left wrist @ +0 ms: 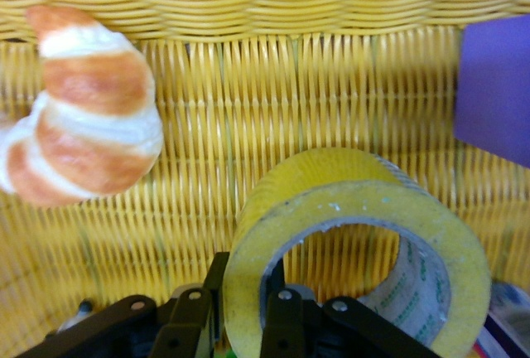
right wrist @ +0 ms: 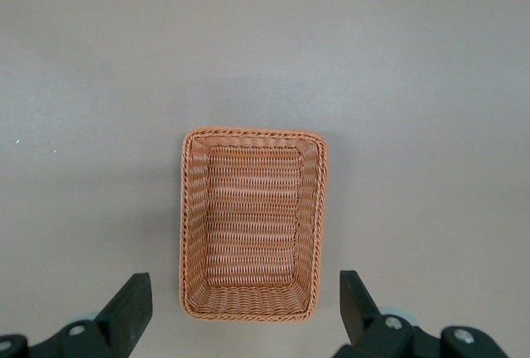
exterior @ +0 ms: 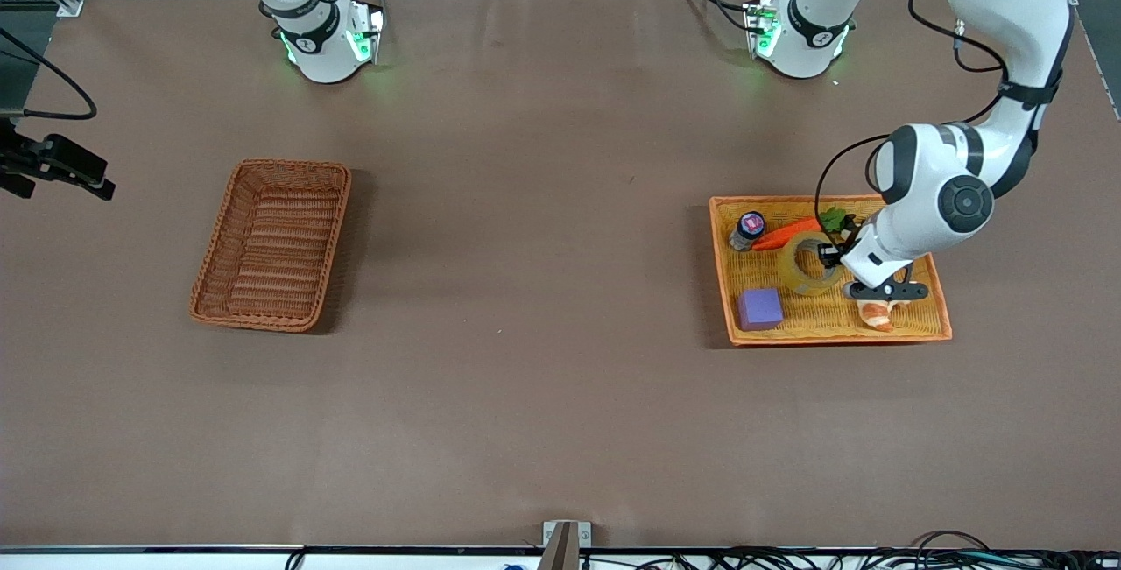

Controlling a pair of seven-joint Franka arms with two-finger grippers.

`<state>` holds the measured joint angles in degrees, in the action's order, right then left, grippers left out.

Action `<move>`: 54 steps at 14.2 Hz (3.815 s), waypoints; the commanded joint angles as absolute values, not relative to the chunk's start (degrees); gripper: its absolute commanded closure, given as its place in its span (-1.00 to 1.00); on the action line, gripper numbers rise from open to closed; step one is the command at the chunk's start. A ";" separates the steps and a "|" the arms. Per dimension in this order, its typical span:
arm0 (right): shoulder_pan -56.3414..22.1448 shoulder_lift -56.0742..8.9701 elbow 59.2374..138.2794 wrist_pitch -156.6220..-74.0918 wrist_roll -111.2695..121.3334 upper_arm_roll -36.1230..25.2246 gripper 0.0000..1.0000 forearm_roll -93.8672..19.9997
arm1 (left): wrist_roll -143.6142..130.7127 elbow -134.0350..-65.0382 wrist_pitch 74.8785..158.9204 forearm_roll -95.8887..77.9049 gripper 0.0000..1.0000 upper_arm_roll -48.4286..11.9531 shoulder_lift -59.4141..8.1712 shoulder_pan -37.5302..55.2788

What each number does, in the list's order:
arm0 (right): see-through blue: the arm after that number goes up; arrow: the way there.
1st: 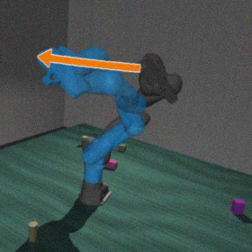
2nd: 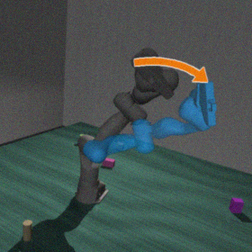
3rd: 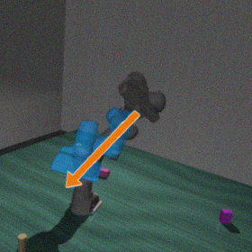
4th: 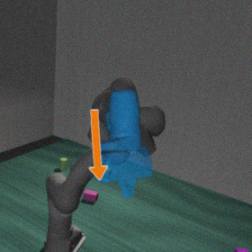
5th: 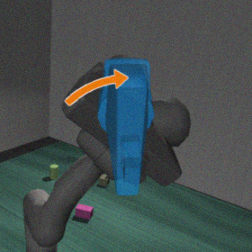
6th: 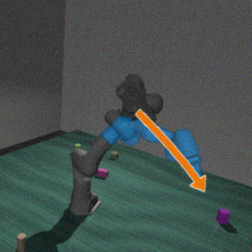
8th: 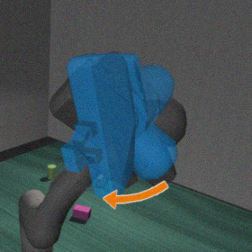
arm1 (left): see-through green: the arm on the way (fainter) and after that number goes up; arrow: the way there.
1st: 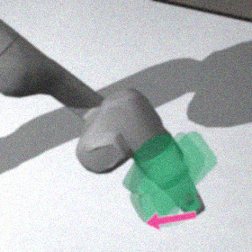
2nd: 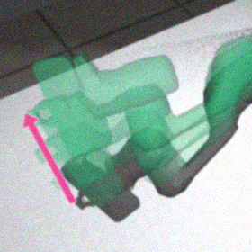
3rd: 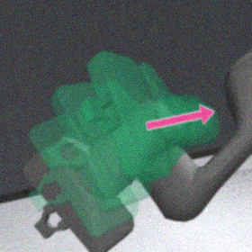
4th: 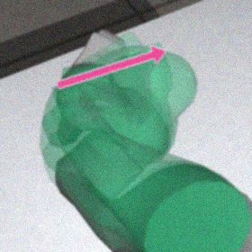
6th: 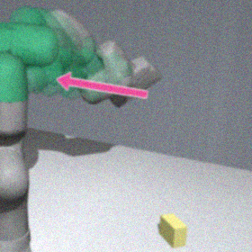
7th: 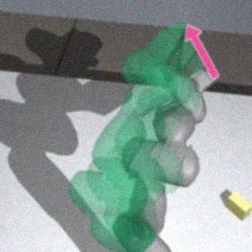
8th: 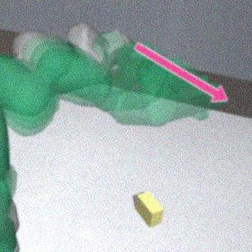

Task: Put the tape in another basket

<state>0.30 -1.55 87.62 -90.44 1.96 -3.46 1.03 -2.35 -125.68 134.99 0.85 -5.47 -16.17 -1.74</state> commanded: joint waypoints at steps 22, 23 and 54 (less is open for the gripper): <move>0.26 -1.76 88.33 -92.28 2.02 -3.43 -1.00 0.09 | -47.29 -69.70 120.30 9.67 0.63 -18.90 -53.42 35.68; 0.18 -1.76 88.24 -92.20 2.02 -3.43 -1.00 0.09 | -47.29 -69.70 122.24 9.58 0.57 -18.90 -54.39 35.68; -32.43 -30.85 101.86 -130.68 -27.51 6.24 -1.00 6.24 | -1.60 -96.32 106.88 -0.86 -1.00 -11.44 -2.73 -1.68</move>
